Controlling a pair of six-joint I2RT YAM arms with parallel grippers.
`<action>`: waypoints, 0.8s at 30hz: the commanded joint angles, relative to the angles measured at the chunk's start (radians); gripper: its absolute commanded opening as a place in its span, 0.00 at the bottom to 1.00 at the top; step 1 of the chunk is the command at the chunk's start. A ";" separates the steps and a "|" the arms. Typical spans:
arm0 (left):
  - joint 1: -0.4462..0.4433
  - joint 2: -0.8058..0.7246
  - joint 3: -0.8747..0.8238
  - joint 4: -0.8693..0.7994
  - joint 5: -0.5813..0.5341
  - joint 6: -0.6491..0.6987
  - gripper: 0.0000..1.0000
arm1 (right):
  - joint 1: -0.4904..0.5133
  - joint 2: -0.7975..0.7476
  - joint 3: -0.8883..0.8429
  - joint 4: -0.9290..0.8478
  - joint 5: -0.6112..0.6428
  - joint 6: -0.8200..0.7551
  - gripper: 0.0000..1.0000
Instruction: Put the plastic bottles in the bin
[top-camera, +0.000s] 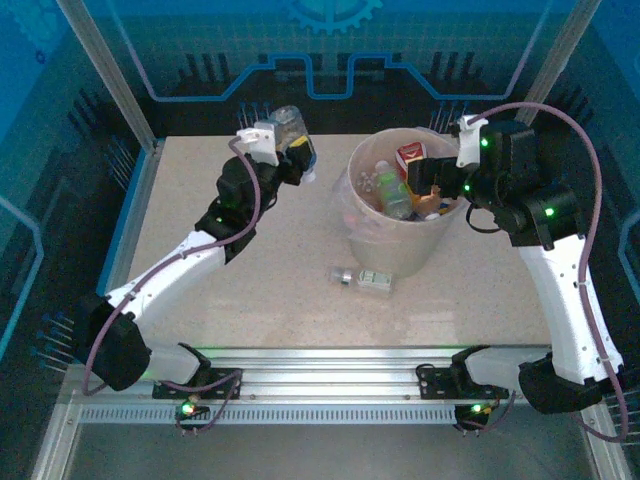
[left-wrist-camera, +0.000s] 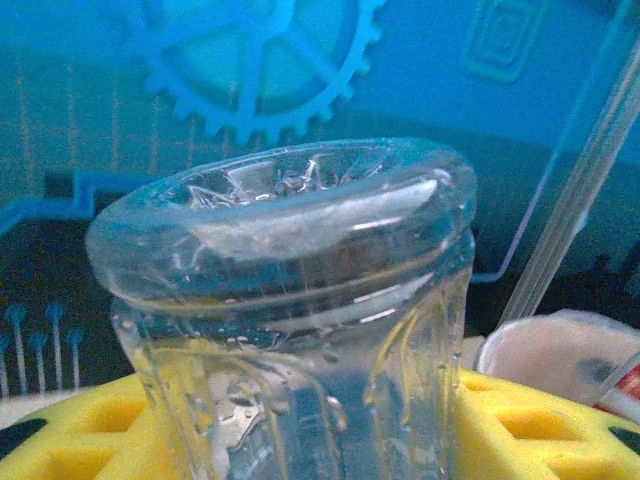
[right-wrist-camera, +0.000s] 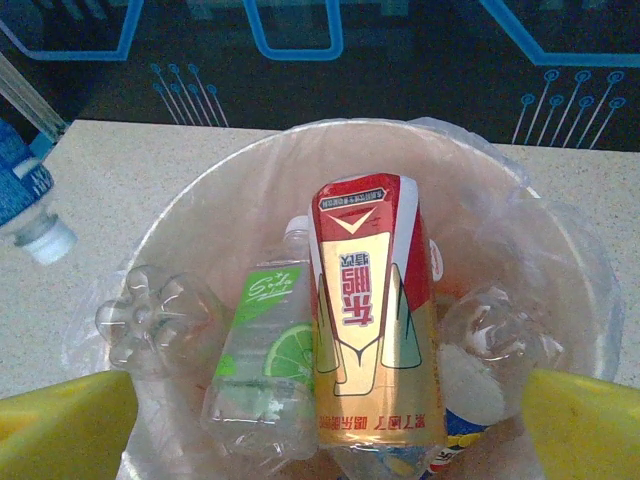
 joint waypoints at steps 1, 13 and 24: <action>-0.002 0.045 0.076 0.159 0.094 0.122 0.29 | 0.007 -0.027 -0.006 0.043 -0.019 0.025 1.00; -0.126 0.276 0.330 0.238 0.235 0.344 0.30 | 0.005 -0.105 -0.049 0.091 0.047 0.057 1.00; -0.157 0.433 0.462 0.127 0.324 0.328 0.34 | 0.004 -0.155 -0.070 0.097 0.059 0.066 1.00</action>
